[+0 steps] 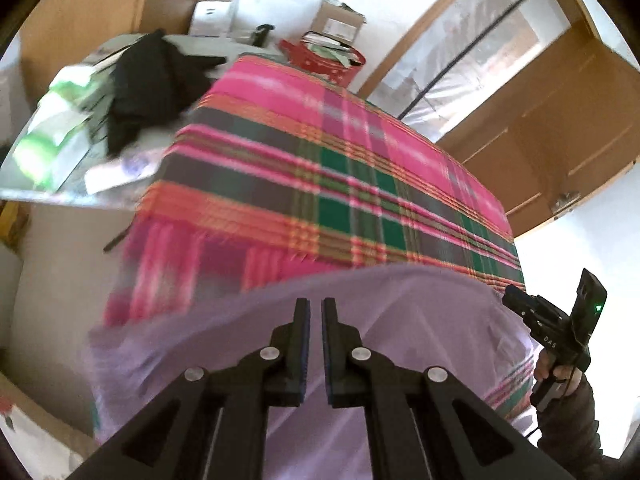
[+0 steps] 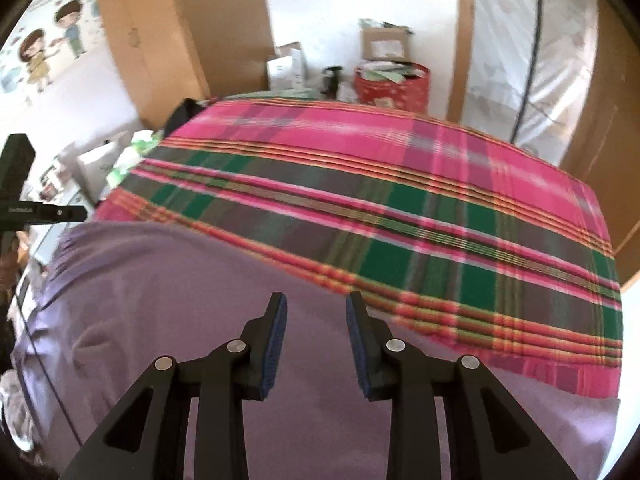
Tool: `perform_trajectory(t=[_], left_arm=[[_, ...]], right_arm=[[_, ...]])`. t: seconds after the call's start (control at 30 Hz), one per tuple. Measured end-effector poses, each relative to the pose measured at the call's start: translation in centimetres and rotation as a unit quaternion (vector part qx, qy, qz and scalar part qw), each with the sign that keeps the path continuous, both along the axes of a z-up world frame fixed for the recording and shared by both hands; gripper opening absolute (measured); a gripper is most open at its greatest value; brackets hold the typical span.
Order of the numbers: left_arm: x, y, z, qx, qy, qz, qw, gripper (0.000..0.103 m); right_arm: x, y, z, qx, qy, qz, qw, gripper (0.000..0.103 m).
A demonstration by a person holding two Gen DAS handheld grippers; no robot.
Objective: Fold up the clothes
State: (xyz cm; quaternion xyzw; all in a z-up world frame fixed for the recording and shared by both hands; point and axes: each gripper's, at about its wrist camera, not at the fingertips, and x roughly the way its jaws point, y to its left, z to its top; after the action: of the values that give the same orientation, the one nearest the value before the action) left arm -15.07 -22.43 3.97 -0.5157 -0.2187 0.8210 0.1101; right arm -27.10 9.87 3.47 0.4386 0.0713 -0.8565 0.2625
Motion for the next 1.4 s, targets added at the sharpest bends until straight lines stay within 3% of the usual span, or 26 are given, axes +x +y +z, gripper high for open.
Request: perform_trajectory(t=[0.33, 0.53, 0.67, 0.93, 1.3, 1.4], left_arm=[[5.8, -7.0, 0.1, -0.019, -0.035, 0.049, 0.998, 0.01], [8.7, -10.3, -0.2, -0.01, -0.052, 0.076, 0.9957, 0.015], [9.7, -11.3, -1.6, 0.003, -0.066, 0.077, 0.9949, 0.016], [7.2, -10.4, -4.7, 0.03, -0.086, 0.051, 0.9945, 0.016], [6.0, -10.9, -4.5, 0.065, -0.054, 0.04, 0.9956, 0.017], [4.9, -11.2, -5.7, 0.088, -0.073, 0.045, 0.9924, 0.016]], right_arm=[[6.7, -5.4, 2.0, -0.036, -0.01, 0.09, 0.995, 0.032], [12.4, -11.1, 1.1, -0.045, -0.029, 0.187, 0.981, 0.032], [14.5, -14.2, 0.0, -0.039, -0.033, 0.217, 0.975, 0.032], [16.9, -19.4, -2.7, -0.064, -0.082, 0.247, 0.963, 0.032], [19.0, -24.4, -4.6, -0.076, -0.112, 0.27, 0.953, 0.032], [19.1, -24.6, -4.9, -0.081, -0.118, 0.265, 0.954, 0.032]])
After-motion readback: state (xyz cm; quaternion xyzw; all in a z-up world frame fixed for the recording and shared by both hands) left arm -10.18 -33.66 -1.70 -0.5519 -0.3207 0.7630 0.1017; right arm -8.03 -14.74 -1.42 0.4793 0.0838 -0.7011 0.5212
